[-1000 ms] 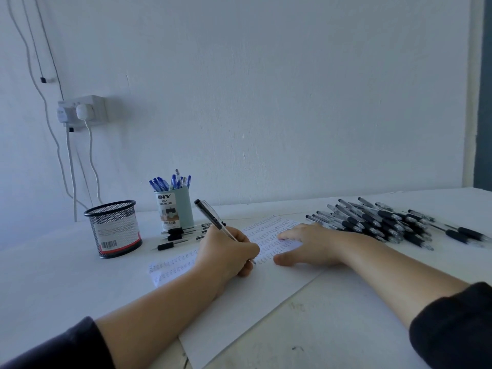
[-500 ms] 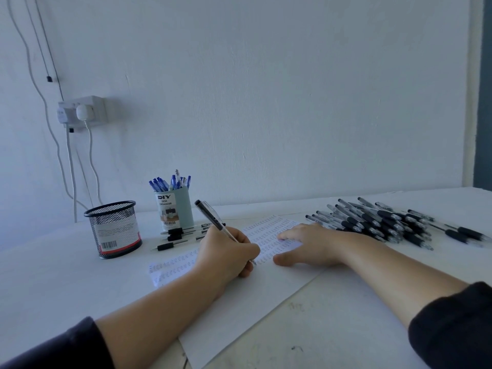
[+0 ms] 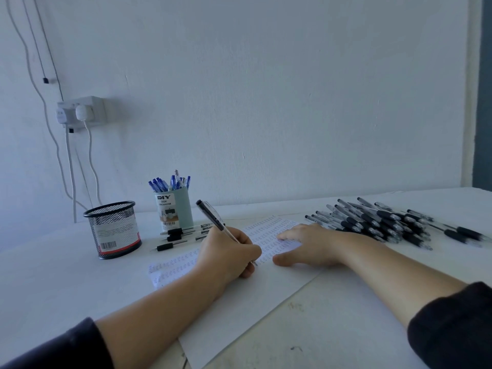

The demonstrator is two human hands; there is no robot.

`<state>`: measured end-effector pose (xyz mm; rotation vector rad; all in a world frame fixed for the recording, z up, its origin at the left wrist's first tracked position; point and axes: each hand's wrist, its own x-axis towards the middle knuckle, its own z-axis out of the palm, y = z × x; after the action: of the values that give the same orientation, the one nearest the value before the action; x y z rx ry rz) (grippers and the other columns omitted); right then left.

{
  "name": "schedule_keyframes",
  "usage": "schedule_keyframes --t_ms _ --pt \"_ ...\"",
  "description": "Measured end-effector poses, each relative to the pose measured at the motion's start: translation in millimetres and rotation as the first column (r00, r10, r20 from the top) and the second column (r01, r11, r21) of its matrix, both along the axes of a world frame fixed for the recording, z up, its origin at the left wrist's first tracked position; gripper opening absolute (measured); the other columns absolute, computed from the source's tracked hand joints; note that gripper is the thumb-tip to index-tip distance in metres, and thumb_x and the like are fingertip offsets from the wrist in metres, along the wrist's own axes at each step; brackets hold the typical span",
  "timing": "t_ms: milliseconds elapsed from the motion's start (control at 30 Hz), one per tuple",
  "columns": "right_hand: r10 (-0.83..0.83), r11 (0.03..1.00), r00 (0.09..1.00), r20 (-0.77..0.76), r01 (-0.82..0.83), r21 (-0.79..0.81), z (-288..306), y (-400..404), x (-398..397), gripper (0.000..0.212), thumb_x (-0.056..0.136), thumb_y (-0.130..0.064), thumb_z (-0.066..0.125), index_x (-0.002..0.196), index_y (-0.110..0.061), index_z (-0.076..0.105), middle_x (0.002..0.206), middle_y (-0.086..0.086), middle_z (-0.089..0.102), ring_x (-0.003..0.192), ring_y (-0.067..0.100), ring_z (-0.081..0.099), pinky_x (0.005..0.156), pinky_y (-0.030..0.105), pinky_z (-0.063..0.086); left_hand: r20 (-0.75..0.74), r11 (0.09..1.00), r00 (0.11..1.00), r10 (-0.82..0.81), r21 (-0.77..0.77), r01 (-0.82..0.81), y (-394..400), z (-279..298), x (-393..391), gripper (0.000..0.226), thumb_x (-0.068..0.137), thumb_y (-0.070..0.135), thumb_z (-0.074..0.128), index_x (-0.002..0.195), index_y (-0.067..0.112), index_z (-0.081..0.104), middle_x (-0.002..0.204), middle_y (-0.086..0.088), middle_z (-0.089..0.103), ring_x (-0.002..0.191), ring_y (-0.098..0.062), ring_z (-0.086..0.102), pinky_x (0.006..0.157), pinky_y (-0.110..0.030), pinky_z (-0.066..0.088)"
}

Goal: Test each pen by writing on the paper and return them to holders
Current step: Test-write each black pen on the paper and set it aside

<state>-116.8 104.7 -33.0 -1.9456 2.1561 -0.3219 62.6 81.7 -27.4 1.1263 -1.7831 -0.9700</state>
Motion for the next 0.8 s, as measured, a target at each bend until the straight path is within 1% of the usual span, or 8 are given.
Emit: schedule_keyframes --t_ms 133,300,467,567,633,700,733,800 --pt "-0.004 1.000 1.000 -0.002 0.004 0.002 0 0 0 0.077 0.080 -0.068 0.053 0.146 -0.038 0.028 0.157 -0.004 0.019 0.145 0.020 0.013 0.117 0.043 0.016 0.005 1.000 1.000 0.005 0.000 -0.005 0 0 0 0.011 0.069 -0.005 0.058 0.062 0.004 0.057 0.049 -0.011 0.054 0.036 -0.016 0.051 0.048 -0.024 0.046" --pt "-0.001 1.000 1.000 -0.009 0.001 0.004 1 1 0 0.076 0.081 -0.067 0.053 0.146 -0.039 0.028 0.157 -0.003 0.019 0.144 0.021 0.013 0.117 0.042 0.016 -0.025 1.000 1.000 -0.008 -0.002 0.008 -1 -1 0 0.013 0.071 -0.005 0.060 0.062 0.004 0.057 0.044 -0.007 0.055 0.036 -0.015 0.051 0.044 -0.021 0.046" --pt "-0.009 1.000 1.000 -0.002 0.009 0.009 1 0 1 0.077 0.080 -0.068 0.053 0.146 -0.039 0.027 0.157 -0.003 0.018 0.145 0.021 0.013 0.117 0.043 0.016 -0.024 1.000 1.000 -0.005 -0.002 0.005 -2 -2 1 0.013 0.071 -0.004 0.060 0.062 0.005 0.057 0.043 -0.006 0.055 0.038 -0.016 0.053 0.046 -0.022 0.047" --pt "-0.009 1.000 1.000 0.000 0.009 0.010 1 1 1 0.077 0.080 -0.068 0.053 0.146 -0.040 0.027 0.157 -0.003 0.018 0.145 0.021 0.013 0.117 0.043 0.016 -0.034 1.000 0.999 -0.009 0.007 0.010 -2 -1 0 0.014 0.071 -0.005 0.060 0.062 0.004 0.056 0.043 -0.007 0.055 0.037 -0.016 0.052 0.044 -0.021 0.046" --pt "-0.005 1.000 1.000 -0.004 0.005 0.008 2 3 2 0.076 0.081 -0.067 0.053 0.147 -0.039 0.027 0.157 -0.003 0.018 0.145 0.021 0.013 0.117 0.043 0.016 -0.119 0.999 0.993 -0.008 0.042 0.013 -3 1 2 0.014 0.075 -0.007 0.059 0.064 0.002 0.056 0.046 -0.008 0.055 0.038 -0.016 0.052 0.042 -0.021 0.045" --pt "0.004 1.000 1.000 -0.011 -0.004 0.008 3 5 2 0.075 0.082 -0.065 0.052 0.147 -0.037 0.027 0.158 -0.003 0.018 0.145 0.021 0.012 0.117 0.043 0.015 -0.299 0.992 0.954 0.014 0.123 0.024 -7 5 6 0.016 0.082 -0.007 0.055 0.067 0.000 0.055 0.054 -0.011 0.055 0.041 -0.017 0.052 0.040 -0.023 0.044" --pt "0.006 1.000 1.000 -0.009 -0.006 0.008 3 6 2 0.074 0.083 -0.065 0.051 0.147 -0.037 0.027 0.158 -0.003 0.017 0.145 0.020 0.011 0.117 0.043 0.014 -0.376 0.987 0.926 0.039 0.161 0.023 -9 8 8 0.017 0.084 -0.005 0.052 0.068 0.000 0.054 0.058 -0.011 0.054 0.044 -0.017 0.052 0.041 -0.024 0.043" --pt "0.000 1.000 1.000 0.003 0.000 0.010 4 7 2 0.074 0.082 -0.066 0.051 0.147 -0.038 0.027 0.158 -0.004 0.017 0.146 0.020 0.009 0.117 0.043 0.013 -0.451 0.980 0.886 0.106 0.199 -0.016 -15 13 13 0.019 0.085 0.000 0.047 0.067 0.004 0.052 0.064 -0.009 0.054 0.054 -0.017 0.050 0.048 -0.026 0.042"
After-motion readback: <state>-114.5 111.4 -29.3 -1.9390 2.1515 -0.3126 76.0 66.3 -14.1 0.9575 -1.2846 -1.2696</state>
